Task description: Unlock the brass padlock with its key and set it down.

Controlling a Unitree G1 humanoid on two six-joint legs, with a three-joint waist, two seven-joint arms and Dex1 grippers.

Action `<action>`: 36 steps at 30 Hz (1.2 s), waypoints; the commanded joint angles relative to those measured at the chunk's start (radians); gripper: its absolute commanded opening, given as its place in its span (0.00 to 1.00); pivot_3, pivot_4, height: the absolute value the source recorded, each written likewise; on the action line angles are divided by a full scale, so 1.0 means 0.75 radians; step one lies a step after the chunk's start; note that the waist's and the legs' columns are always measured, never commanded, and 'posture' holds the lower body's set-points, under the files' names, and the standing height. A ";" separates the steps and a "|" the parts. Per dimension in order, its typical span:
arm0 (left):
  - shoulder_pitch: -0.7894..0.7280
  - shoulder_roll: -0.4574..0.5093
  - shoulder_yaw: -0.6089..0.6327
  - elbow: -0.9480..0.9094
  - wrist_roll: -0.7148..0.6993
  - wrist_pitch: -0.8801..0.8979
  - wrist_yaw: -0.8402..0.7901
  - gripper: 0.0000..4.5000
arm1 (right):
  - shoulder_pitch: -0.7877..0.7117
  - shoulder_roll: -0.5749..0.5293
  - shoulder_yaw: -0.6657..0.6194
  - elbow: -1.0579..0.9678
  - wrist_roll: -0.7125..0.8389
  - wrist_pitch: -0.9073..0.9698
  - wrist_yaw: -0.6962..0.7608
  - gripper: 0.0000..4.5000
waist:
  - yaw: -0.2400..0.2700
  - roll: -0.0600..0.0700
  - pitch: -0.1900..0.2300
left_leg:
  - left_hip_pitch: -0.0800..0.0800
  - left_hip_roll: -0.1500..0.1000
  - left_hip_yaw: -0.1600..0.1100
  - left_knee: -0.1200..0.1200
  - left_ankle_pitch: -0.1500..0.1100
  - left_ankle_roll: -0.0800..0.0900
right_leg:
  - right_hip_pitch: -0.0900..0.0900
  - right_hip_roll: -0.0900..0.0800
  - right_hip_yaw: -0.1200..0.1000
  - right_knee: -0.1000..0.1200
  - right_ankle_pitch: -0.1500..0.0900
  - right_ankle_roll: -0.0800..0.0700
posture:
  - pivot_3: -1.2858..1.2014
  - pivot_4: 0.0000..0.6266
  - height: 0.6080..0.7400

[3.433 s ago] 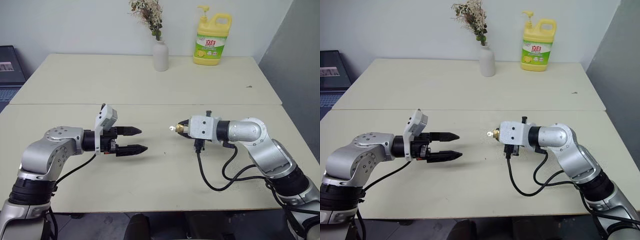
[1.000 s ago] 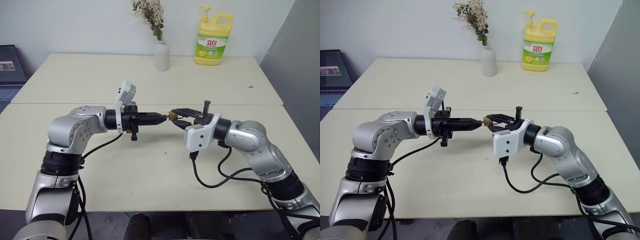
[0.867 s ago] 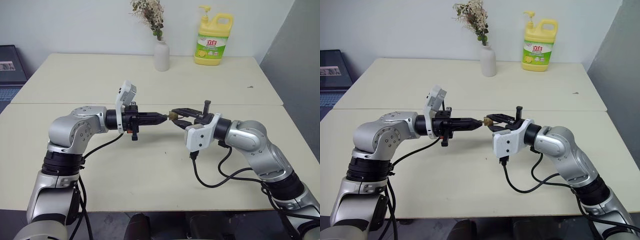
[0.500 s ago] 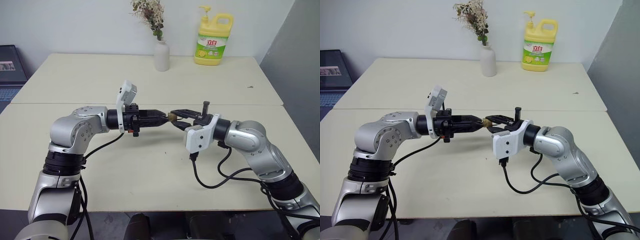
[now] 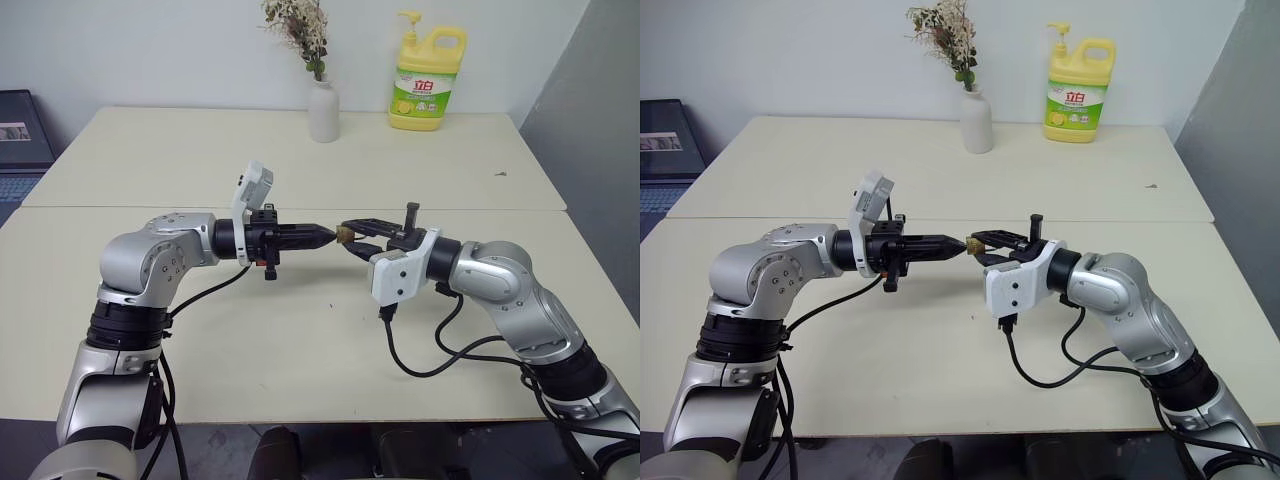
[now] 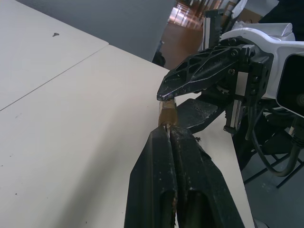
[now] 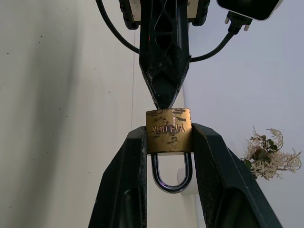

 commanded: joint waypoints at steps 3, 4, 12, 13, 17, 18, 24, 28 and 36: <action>-0.038 0.001 0.020 -0.006 0.011 -0.037 -0.004 0.00 | -0.015 0.018 -0.014 -0.063 0.024 -0.014 0.004 0.21 | 0.000 0.000 0.000 | 0.000 0.000 0.000 0.000 0.000 0.000 | 0.000 0.000 0.000 0.000 0.000 0.000 | 0.52 0.24 1.00; -0.039 0.003 0.018 -0.004 0.016 -0.043 -0.009 0.00 | -0.015 0.019 -0.014 -0.062 0.025 -0.013 0.004 0.21 | 0.000 0.000 0.000 | 0.000 0.000 0.000 0.000 0.000 0.000 | 0.000 0.000 0.000 0.000 0.000 0.000 | 0.52 0.24 1.00; -0.046 0.013 -0.007 0.016 0.091 -0.158 -0.061 0.00 | -0.013 0.029 -0.016 -0.062 0.032 -0.002 0.007 0.21 | 0.000 0.000 0.000 | 0.000 0.000 0.000 0.000 0.000 0.000 | 0.000 0.000 0.000 0.000 0.000 0.000 | 0.52 0.24 1.00; -0.044 0.012 -0.008 0.015 0.105 -0.190 -0.069 0.00 | -0.011 0.031 -0.017 -0.063 0.035 0.001 0.008 0.21 | 0.000 0.000 0.000 | 0.000 0.000 0.000 0.000 0.000 0.000 | 0.000 0.000 0.000 0.000 0.000 0.000 | 0.52 0.24 1.00; -0.037 0.015 -0.022 0.020 0.183 -0.339 -0.099 0.00 | -0.005 0.036 -0.018 -0.069 0.046 0.018 0.014 0.21 | 0.000 0.000 0.000 | 0.000 0.000 0.000 0.000 0.000 0.000 | 0.000 0.000 0.000 0.000 0.000 0.000 | 0.52 0.24 1.00; -0.035 0.017 -0.030 0.024 0.205 -0.377 -0.109 0.00 | -0.004 0.037 -0.018 -0.070 0.049 0.020 0.015 0.21 | 0.000 0.000 0.000 | 0.000 0.000 0.000 0.000 0.000 0.000 | 0.000 0.000 0.000 0.000 0.000 0.000 | 0.52 0.24 1.00; -0.031 0.011 -0.050 0.041 0.284 -0.536 -0.143 0.00 | -0.001 0.042 -0.018 -0.074 0.063 0.038 0.019 0.21 | 0.000 0.000 0.000 | 0.000 0.000 0.000 0.000 0.000 0.000 | 0.000 0.000 0.000 0.000 0.000 0.000 | 0.52 0.24 1.00; -0.028 0.003 -0.047 0.049 0.297 -0.577 -0.148 0.00 | 0.000 0.043 -0.018 -0.075 0.067 0.043 0.020 0.21 | 0.000 0.000 0.000 | 0.000 0.000 0.000 0.000 0.000 0.000 | 0.000 0.000 0.000 0.000 0.000 0.000 | 0.52 0.24 1.00; -0.029 -0.003 -0.042 0.065 0.320 -0.658 -0.167 0.00 | 0.001 0.042 -0.016 -0.078 0.069 0.044 0.021 0.21 | 0.000 0.000 0.000 | 0.000 0.000 0.000 0.000 0.000 0.000 | 0.000 0.000 0.000 0.000 0.000 0.000 | 0.52 0.24 1.00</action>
